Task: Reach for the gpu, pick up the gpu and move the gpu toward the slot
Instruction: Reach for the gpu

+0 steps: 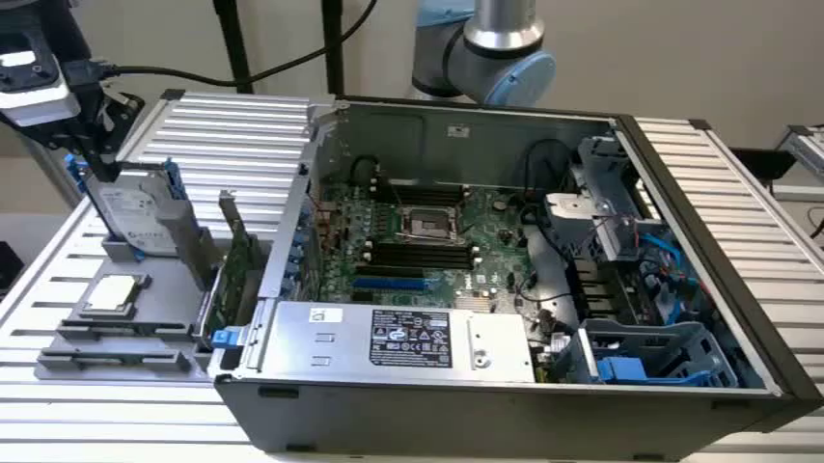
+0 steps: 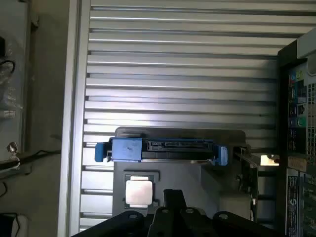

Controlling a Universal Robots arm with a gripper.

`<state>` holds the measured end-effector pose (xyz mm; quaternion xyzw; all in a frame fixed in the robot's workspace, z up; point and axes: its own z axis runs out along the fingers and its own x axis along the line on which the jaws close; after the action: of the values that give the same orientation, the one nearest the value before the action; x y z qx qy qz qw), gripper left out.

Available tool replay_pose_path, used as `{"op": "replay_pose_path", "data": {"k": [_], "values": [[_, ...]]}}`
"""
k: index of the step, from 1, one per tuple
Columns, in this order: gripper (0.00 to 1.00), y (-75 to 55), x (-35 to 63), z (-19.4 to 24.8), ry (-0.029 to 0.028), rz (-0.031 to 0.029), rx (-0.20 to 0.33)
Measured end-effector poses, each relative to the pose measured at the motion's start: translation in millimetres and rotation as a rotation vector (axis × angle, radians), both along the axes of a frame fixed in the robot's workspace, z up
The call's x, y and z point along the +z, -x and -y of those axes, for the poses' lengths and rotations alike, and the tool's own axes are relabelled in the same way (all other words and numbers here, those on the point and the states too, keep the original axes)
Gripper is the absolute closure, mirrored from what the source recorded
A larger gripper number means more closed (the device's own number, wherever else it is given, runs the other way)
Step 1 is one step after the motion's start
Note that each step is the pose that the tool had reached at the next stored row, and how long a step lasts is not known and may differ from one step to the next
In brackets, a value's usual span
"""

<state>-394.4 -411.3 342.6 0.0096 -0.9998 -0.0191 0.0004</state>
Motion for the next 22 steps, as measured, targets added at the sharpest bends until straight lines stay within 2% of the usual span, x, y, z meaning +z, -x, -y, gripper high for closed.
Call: {"op": "replay_pose_path", "data": {"k": [12,13,19,22], "values": [[0.89,0.0,0.0,0.1,0.0001,0.0000,0.000],[0.89,0.0,0.1,1.3,0.0003,-0.0002,0.000],[0.89,-12.7,-1.2,19.5,0.0000,-0.0014,0.000],[0.89,-23.8,-2.6,26.6,0.0000,-0.0013,0.000]]}}
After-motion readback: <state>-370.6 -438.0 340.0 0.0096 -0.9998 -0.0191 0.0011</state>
